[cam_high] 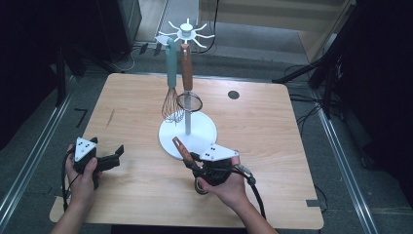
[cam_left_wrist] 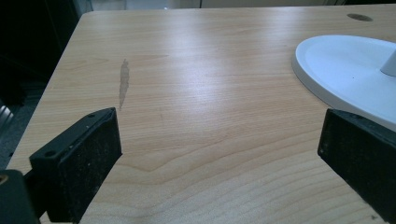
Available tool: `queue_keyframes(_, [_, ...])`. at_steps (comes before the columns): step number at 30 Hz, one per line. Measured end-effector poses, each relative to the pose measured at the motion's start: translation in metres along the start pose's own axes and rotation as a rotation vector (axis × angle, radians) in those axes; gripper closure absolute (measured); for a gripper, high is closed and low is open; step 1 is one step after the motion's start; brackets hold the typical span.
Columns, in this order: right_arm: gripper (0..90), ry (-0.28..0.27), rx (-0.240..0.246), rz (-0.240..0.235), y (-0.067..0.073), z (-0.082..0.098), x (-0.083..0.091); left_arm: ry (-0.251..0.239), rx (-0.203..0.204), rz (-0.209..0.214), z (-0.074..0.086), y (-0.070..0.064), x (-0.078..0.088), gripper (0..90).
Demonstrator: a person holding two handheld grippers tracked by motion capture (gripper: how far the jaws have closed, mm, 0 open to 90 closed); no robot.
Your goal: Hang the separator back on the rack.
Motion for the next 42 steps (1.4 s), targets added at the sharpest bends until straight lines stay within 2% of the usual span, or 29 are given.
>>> queue_keyframes(7, [69.6, -0.085, -0.014, 0.000, 0.001, -0.015, 0.013, 0.000, 0.000, 0.000, 0.000, 0.000, 0.000, 0.1])
queue_keyframes(15, [69.6, -0.170, -0.011, 0.031, -0.003, -0.032, 0.029, 0.002, -0.001, 0.002, 0.000, 0.000, 0.000, 0.1])
queue_keyframes(39, [69.6, -0.275, -0.016, 0.088, -0.019, -0.064, 0.056, 0.007, 0.008, 0.006, 0.000, 0.000, -0.001, 0.1])
queue_keyframes(42, [69.6, -0.289, -0.016, 0.091, -0.020, -0.068, 0.059, 0.012, -0.005, 0.005, 0.000, 0.000, -0.001, 0.1])
Point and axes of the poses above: each handheld gripper's, and its own axes: x roughly backward along the jaws, z roughly out of its underside, y roughly to its left, the point moved 8 cm from there along -x, roughly forward along the jaws, and after that the axes turned 3 degrees about -z, right-handed, at the moved point
